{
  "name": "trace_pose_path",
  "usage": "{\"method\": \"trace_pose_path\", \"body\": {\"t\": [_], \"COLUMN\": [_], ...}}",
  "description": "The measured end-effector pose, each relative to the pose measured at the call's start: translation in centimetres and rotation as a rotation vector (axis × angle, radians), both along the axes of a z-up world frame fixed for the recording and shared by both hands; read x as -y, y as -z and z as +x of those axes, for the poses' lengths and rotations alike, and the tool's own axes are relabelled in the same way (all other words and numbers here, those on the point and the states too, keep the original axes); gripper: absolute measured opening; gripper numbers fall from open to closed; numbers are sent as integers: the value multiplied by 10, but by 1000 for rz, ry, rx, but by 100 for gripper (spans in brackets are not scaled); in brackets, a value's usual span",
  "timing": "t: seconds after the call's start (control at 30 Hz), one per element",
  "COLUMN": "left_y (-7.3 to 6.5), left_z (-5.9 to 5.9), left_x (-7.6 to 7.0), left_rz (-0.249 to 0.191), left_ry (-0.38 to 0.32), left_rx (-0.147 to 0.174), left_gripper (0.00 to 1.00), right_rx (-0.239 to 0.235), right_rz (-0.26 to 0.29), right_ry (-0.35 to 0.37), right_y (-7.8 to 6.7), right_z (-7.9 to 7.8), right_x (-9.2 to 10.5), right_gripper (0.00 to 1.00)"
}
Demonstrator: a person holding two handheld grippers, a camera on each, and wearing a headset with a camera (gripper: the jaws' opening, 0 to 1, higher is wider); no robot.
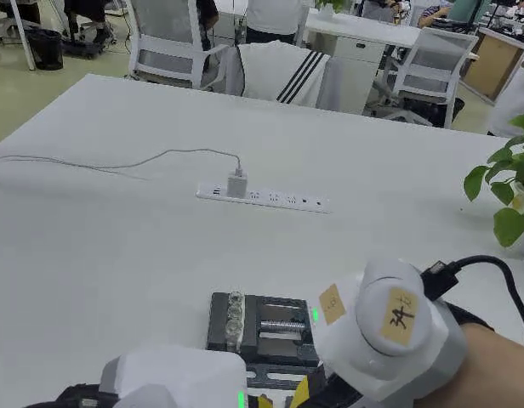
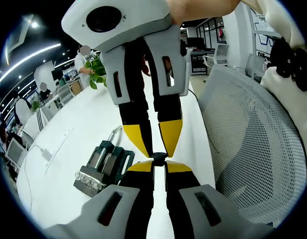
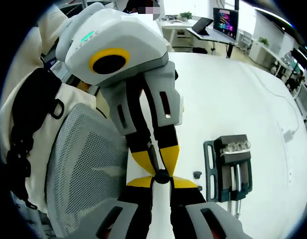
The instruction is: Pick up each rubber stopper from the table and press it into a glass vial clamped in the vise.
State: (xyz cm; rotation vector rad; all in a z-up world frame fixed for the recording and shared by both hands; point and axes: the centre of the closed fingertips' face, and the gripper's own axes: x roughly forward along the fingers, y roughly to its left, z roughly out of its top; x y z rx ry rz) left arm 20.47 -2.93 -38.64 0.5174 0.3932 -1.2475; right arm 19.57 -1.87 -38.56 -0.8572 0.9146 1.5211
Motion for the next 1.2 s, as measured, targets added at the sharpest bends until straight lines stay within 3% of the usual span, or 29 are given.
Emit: {"method": "trace_pose_path", "body": {"t": [0.13, 0.3, 0.37, 0.53, 0.67, 1.2], "left_y": [4, 3, 0, -4, -6, -8], "left_z": [1, 2, 3, 1, -2, -2], "left_x": [-6, -11, -12, -12, -10, -6], "left_rz": [-1, -53, -76, -112, -137, -159], "left_ry": [-21, -66, -83, -104, -106, -109], "left_rx": [-17, -56, -70, -84, -98, -110], "left_gripper": [4, 4, 4, 4, 4, 4], "right_rx": [-1, -20, -21, -37, -36, -43], "right_rz": [47, 97, 141, 191, 207, 205], "right_ry": [15, 30, 20, 34, 26, 18], "right_y": [-8, -13, -15, -16, -14, -11], "right_z": [3, 5, 4, 1, -2, -5], "right_x": [-3, -3, -5, -6, -6, -6], "right_gripper": [16, 17, 18, 18, 16, 12]}}
